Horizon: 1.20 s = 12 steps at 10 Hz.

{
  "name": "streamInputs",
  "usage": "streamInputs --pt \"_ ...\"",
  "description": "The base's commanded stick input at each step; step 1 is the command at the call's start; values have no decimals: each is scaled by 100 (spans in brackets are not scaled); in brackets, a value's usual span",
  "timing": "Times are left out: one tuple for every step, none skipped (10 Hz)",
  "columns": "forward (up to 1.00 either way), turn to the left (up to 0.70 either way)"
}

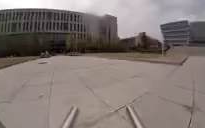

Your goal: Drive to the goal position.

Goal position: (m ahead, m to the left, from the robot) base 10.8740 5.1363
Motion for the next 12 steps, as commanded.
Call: streamInputs --pt "70 0" --pt "70 0" --pt "70 0" --pt "70 0" --pt "70 0" --pt "70 0" --pt "70 0" --pt "70 0" --pt "70 0" --pt "70 0" --pt "70 0" --pt "70 0"
